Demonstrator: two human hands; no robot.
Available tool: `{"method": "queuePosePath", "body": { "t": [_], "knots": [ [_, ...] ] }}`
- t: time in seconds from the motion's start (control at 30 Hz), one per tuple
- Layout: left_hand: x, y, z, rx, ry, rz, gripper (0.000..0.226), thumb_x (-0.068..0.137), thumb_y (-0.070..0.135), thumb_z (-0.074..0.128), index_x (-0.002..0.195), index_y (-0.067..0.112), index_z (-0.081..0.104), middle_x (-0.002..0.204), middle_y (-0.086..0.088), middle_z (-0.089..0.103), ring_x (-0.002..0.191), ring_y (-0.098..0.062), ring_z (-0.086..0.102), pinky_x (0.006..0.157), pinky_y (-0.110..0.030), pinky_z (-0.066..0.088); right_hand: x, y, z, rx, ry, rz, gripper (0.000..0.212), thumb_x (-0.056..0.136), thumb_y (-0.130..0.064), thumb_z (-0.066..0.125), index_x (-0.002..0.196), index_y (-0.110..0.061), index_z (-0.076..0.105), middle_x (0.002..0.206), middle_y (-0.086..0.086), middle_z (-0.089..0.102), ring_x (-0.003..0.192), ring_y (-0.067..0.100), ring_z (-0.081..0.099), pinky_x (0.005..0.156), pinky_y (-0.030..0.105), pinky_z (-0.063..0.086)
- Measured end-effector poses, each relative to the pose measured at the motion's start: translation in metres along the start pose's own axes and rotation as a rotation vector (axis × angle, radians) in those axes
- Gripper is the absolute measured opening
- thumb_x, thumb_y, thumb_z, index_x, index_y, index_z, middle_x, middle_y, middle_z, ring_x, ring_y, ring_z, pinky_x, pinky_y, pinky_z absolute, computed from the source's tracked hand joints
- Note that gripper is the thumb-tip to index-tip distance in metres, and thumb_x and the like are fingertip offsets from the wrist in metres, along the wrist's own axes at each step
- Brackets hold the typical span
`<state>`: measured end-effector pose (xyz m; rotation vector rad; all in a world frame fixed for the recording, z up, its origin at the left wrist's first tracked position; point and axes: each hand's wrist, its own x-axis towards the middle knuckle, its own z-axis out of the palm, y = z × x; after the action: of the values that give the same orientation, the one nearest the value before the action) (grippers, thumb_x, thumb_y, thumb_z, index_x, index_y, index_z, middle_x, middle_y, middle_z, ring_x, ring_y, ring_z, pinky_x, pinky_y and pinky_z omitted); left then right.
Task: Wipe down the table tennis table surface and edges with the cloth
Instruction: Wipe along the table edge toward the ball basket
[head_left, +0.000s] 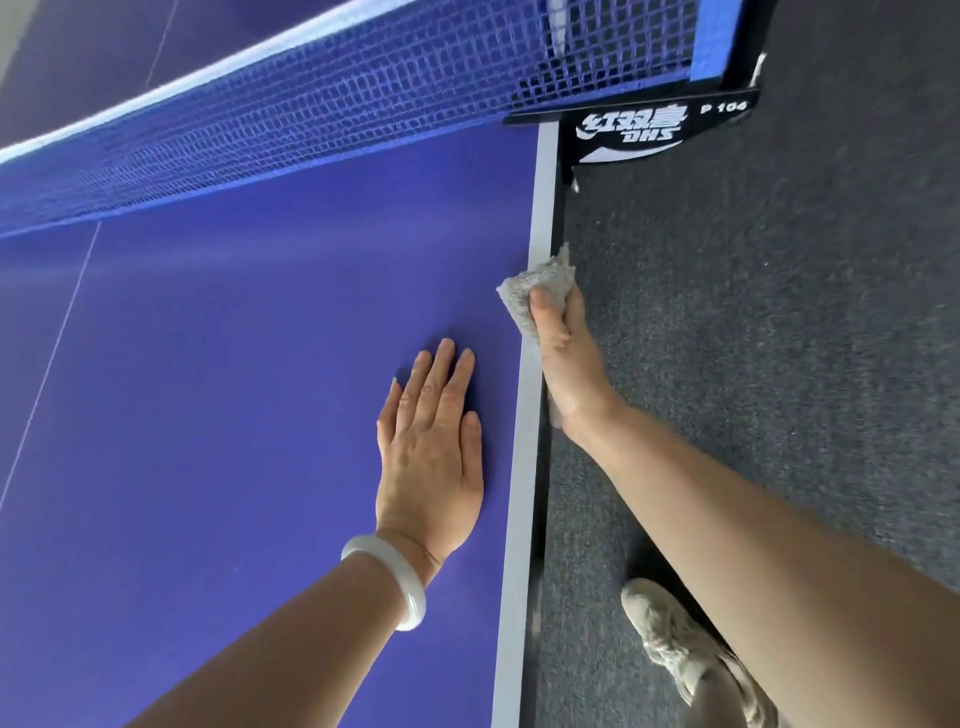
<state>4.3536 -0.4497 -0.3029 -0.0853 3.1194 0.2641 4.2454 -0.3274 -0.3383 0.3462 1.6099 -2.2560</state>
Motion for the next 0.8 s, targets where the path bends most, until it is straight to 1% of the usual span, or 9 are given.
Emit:
{"method": "queuePosePath", "body": {
  "t": [0.1, 0.27, 0.3, 0.37, 0.43, 0.5, 0.6, 0.7, 0.8],
  "knots": [
    [0.001, 0.000, 0.000, -0.004, 0.007, -0.006, 0.054, 0.101, 0.027, 0.023, 0.154, 0.018, 0.031, 0.162, 0.003, 0.022, 0.151, -0.016, 0.016, 0.123, -0.041, 0.011, 0.000, 0.001, -0.001, 0.034, -0.032, 0.025, 0.054, 0.103, -0.033, 0.048, 0.152, -0.024, 0.028, 0.143, 0.001, 0.052, 0.129, 0.012, 0.052, 0.113, 0.031, 0.039],
    [-0.003, 0.002, -0.004, 0.012, -0.008, -0.015, 0.053, 0.100, 0.027, 0.025, 0.150, 0.015, 0.039, 0.159, 0.000, 0.030, 0.147, -0.020, 0.024, 0.121, -0.041, 0.017, 0.003, 0.002, -0.002, -0.051, -0.058, 0.012, 0.060, 0.102, -0.033, 0.050, 0.155, -0.021, 0.023, 0.146, 0.004, 0.049, 0.132, 0.014, 0.048, 0.115, 0.032, 0.034],
    [-0.001, 0.002, -0.007, 0.005, -0.012, -0.021, 0.053, 0.099, 0.029, 0.027, 0.148, 0.016, 0.042, 0.157, 0.000, 0.033, 0.144, -0.021, 0.028, 0.118, -0.043, 0.021, 0.004, 0.002, -0.002, -0.069, -0.054, 0.007, 0.062, 0.101, -0.035, 0.052, 0.154, -0.021, 0.023, 0.146, 0.004, 0.049, 0.132, 0.014, 0.048, 0.114, 0.030, 0.034],
    [0.012, 0.001, -0.014, -0.030, 0.003, -0.020, 0.047, 0.098, 0.030, 0.031, 0.138, 0.017, 0.052, 0.146, 0.000, 0.045, 0.129, -0.024, 0.040, 0.108, -0.046, 0.035, 0.003, 0.000, -0.003, -0.111, -0.043, -0.014, 0.072, 0.093, -0.045, 0.053, 0.153, -0.019, 0.025, 0.144, 0.004, 0.050, 0.130, 0.015, 0.049, 0.112, 0.028, 0.035],
    [0.037, 0.003, -0.017, -0.072, 0.023, -0.012, 0.039, 0.098, 0.026, 0.036, 0.129, 0.017, 0.057, 0.136, -0.001, 0.050, 0.117, -0.025, 0.046, 0.104, -0.043, 0.039, 0.006, -0.001, -0.006, -0.079, -0.048, -0.028, 0.077, 0.085, -0.044, 0.049, 0.152, -0.014, 0.026, 0.142, 0.007, 0.051, 0.130, 0.018, 0.049, 0.113, 0.032, 0.035],
    [0.065, 0.008, -0.016, -0.058, -0.004, -0.006, 0.039, 0.100, 0.022, 0.041, 0.137, 0.016, 0.052, 0.147, -0.001, 0.044, 0.129, -0.025, 0.041, 0.109, -0.037, 0.030, 0.006, -0.002, -0.007, -0.055, -0.059, -0.036, 0.076, 0.085, -0.040, 0.049, 0.151, -0.010, 0.026, 0.142, 0.011, 0.051, 0.129, 0.019, 0.050, 0.113, 0.034, 0.036],
    [0.099, 0.018, -0.007, -0.035, -0.011, -0.005, 0.048, 0.102, 0.025, 0.037, 0.150, 0.014, 0.039, 0.160, -0.002, 0.028, 0.147, -0.020, 0.024, 0.119, -0.042, 0.020, 0.007, -0.002, -0.007, -0.097, -0.067, -0.020, 0.081, 0.085, -0.040, 0.049, 0.153, -0.007, 0.022, 0.146, 0.013, 0.045, 0.135, 0.020, 0.045, 0.115, 0.038, 0.034],
    [0.110, 0.019, 0.000, -0.052, 0.008, -0.006, 0.052, 0.102, 0.031, 0.029, 0.151, 0.016, 0.035, 0.161, 0.000, 0.026, 0.150, -0.016, 0.017, 0.121, -0.043, 0.017, 0.021, -0.003, -0.007, -0.175, -0.060, 0.001, 0.082, 0.084, -0.040, 0.046, 0.154, -0.005, 0.019, 0.146, 0.014, 0.040, 0.135, 0.031, 0.041, 0.114, 0.045, 0.034],
    [0.108, 0.015, 0.000, -0.045, 0.016, 0.008, 0.054, 0.100, 0.033, 0.028, 0.152, 0.018, 0.035, 0.160, 0.001, 0.026, 0.149, -0.014, 0.017, 0.121, -0.042, 0.017, 0.066, -0.025, -0.001, -0.197, -0.001, 0.019, 0.066, 0.094, -0.031, 0.051, 0.148, -0.001, 0.029, 0.144, 0.019, 0.042, 0.130, 0.035, 0.045, 0.110, 0.048, 0.038]
  ]
}}
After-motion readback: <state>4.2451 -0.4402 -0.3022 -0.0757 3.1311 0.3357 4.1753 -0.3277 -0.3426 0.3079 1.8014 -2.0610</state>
